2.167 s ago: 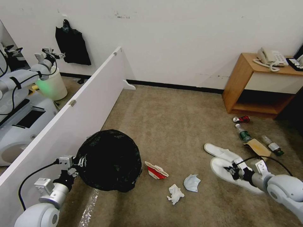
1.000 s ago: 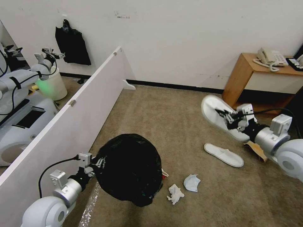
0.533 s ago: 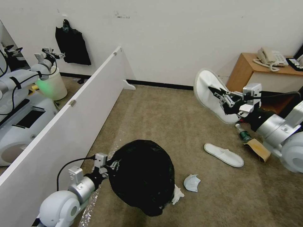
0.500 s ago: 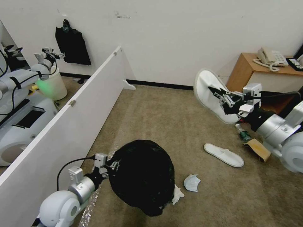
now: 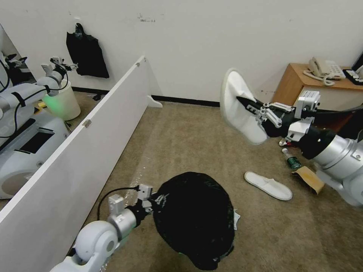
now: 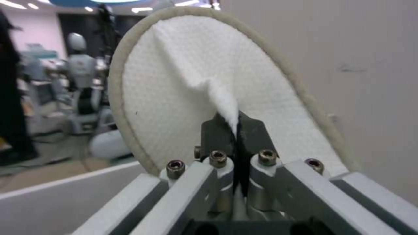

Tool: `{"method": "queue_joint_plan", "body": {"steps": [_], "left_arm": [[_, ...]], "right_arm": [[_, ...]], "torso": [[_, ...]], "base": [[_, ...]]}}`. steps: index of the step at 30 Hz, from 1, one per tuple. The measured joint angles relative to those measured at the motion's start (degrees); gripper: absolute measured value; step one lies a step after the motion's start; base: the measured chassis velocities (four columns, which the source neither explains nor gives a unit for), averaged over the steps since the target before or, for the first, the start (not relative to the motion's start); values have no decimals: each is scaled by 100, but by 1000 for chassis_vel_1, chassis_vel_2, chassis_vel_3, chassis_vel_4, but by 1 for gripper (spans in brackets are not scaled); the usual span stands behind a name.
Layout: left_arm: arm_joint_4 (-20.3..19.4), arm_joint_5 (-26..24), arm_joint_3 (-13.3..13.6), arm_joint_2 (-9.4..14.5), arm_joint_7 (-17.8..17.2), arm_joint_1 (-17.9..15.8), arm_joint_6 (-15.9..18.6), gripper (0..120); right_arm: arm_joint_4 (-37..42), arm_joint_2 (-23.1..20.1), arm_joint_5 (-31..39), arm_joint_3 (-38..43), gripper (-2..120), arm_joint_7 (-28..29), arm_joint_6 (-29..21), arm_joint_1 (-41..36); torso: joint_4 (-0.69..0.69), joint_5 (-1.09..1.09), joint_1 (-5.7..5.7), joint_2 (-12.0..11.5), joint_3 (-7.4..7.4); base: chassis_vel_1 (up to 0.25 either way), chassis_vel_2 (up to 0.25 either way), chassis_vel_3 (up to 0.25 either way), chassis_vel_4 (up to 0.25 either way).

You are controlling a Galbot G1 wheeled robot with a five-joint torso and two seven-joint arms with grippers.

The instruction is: Pick up the trash bin, then pick up the garbage from the floor and place it into the trash bin.

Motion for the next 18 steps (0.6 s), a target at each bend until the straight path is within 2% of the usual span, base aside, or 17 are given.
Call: {"method": "queue_joint_plan", "body": {"steps": [2,5,7,18], "left_arm": [[54,-39,220,-39,-51,-232,36,4],[66,-59,269,-47,-72,-290,47,4],[130,-171,471,-80,-194,-552,112,4],[263,-636,726,-212,-490,-973,192,4]], "right_arm": [[28,60,78,-151,0,-184,42,-7],[35,78,87,-195,0,-225,49,-8],[30,242,93,-456,0,-327,82,24],[-95,538,-48,-908,0,-683,62,75]], "torso": [[-1,0,0,0,0],[-2,0,0,0,0],[-1,0,0,0,0],[0,0,0,0,0]], "base": [[0,0,0,0],[0,0,0,0],[0,0,0,0],[0,0,0,0]]}}
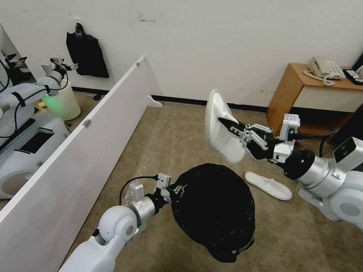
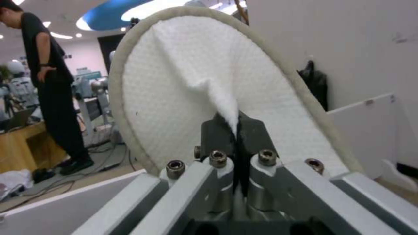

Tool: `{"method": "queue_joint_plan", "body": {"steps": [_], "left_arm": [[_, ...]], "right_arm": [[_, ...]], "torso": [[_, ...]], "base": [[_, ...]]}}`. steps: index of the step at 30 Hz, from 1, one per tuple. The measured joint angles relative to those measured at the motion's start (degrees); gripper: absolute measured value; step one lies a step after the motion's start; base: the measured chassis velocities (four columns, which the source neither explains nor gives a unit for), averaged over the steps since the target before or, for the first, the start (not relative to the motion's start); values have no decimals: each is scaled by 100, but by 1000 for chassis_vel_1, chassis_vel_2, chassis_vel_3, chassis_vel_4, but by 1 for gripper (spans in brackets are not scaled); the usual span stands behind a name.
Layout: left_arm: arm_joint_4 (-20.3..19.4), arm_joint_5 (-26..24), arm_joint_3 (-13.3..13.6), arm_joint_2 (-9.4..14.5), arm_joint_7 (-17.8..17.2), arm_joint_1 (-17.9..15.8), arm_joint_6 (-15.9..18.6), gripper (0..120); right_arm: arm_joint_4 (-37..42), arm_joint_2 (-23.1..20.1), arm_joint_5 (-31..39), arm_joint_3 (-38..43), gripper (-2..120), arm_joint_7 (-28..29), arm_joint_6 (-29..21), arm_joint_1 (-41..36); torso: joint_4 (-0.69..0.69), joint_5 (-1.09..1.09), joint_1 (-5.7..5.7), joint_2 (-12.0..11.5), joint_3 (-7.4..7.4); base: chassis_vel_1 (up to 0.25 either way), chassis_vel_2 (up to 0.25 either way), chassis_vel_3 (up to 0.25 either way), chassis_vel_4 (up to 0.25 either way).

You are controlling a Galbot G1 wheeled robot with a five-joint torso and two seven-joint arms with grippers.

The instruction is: Pick up the trash bin, then pick up the garbage from the floor and place it into the trash bin.

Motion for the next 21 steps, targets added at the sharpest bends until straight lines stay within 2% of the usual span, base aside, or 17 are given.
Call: {"method": "queue_joint_plan", "body": {"steps": [2,5,9,11,16,21], "left_arm": [[11,-311,-10,-107,-153,-140,83,4],[33,-471,-7,-139,-201,-246,147,4],[56,-543,35,-145,-213,-302,177,4],[129,-644,118,-263,-286,-369,222,4],[171,-691,159,-362,-330,-399,255,4],[138,-1083,188,-427,-480,-436,343,4]], "right_arm": [[-41,102,-92,-109,0,-69,-23,8],[-71,164,-163,-187,0,-125,-38,11],[-79,207,-207,-286,0,-150,-62,66],[-76,406,-316,-619,0,-152,-127,229],[-73,539,-442,-837,0,-153,-163,280],[-178,733,-621,-1099,0,-208,-174,347]], "torso": [[0,0,0,0,0],[-1,0,0,0,0],[-1,0,0,0,0],[0,0,0,0,0],[0,-1,0,0,0],[-1,0,0,0,0]], "base": [[0,0,0,0],[0,0,0,0],[0,0,0,0],[0,0,0,0],[0,0,0,0],[0,0,0,0]]}}
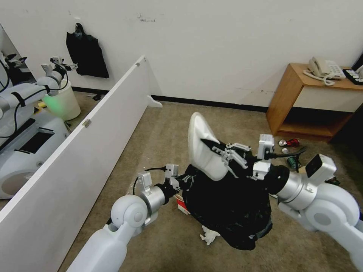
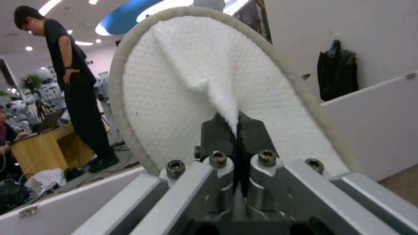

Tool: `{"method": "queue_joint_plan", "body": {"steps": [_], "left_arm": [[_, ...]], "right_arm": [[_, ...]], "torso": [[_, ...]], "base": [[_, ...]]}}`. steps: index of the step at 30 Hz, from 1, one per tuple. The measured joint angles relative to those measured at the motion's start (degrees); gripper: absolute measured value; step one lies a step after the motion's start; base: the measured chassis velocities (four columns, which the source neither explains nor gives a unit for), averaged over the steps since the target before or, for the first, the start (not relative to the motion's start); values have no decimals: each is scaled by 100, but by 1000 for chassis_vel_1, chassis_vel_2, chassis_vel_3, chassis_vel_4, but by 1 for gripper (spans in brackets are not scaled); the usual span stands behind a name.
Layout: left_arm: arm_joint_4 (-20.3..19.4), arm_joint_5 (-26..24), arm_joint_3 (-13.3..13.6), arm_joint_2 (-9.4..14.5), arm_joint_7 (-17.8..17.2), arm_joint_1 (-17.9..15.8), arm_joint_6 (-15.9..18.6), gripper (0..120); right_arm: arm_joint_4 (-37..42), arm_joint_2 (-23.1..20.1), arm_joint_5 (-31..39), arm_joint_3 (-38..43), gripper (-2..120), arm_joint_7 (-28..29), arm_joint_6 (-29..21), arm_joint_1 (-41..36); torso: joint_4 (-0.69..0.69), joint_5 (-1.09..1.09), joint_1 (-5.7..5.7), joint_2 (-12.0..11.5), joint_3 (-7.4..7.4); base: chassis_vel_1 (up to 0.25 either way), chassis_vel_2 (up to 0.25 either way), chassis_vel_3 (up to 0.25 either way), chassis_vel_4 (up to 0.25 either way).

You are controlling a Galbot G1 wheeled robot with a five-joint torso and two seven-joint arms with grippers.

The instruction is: Pick up the trash bin, then pick up the garbage from the floor and place it into the trash bin.

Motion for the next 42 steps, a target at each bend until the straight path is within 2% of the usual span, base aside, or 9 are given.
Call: {"method": "queue_joint_plan", "body": {"steps": [4,15,42], "left_arm": [[-61,-337,-34,53,-66,29,45,4],[-176,-625,-292,87,-145,197,37,4],[-450,-830,-714,238,-193,555,-4,4]], "right_arm": [[-122,184,-203,-178,0,-69,0,45],[-263,351,-550,-317,0,-269,0,-144],[-534,455,-990,-398,1,-454,26,-379]], "torso": [[0,0,0,0,0],[0,0,0,0,0],[0,0,0,0,0]], "base": [[0,0,0,0],[0,0,0,0],[0,0,0,0]]}}
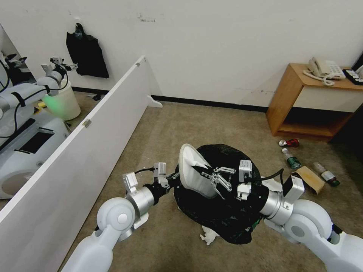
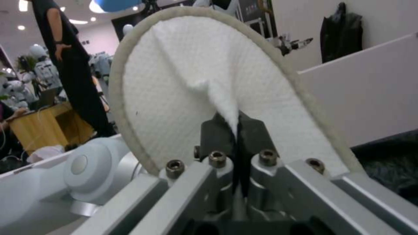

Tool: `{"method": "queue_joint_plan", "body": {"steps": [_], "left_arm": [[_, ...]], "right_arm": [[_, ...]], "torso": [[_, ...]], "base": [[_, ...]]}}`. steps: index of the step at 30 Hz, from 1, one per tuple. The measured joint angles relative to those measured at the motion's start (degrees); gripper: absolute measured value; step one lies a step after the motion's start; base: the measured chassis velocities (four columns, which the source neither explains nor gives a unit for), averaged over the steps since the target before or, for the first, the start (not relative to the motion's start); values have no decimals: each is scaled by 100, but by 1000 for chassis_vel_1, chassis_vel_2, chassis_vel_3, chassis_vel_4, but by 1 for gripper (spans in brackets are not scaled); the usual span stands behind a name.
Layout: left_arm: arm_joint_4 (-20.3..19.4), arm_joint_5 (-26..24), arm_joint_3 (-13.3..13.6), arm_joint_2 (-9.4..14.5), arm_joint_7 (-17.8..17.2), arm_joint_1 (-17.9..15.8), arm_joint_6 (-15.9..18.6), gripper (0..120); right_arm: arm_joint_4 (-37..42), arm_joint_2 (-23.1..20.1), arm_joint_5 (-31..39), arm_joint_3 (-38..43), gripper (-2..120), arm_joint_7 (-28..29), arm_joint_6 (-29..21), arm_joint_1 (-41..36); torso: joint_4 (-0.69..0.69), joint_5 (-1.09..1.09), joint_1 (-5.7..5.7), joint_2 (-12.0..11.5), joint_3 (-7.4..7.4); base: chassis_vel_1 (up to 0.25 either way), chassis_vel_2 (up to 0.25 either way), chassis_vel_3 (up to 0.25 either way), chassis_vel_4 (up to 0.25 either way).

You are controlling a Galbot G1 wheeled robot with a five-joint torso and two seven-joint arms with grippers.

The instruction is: Pick up the trash bin, then pick up the garbage from the floor and place it into the trash bin.

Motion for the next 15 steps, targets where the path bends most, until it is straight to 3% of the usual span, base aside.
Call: {"method": "queue_joint_plan", "body": {"steps": [10,13,15], "left_arm": [[-61,-20,-114,58,13,105,-17,4],[-63,-22,-141,83,30,132,-41,4],[-63,-22,-155,84,33,138,-49,4]], "right_arm": [[-46,18,-25,-52,26,-14,-42,11],[-78,21,-33,-60,45,-14,-69,17],[-86,19,-36,-74,50,-14,-72,19]], "torso": [[0,0,0,0,0],[0,0,0,0,0],[0,0,0,0,0]], "base": [[0,0,0,0],[0,0,0,0],[0,0,0,0]]}}
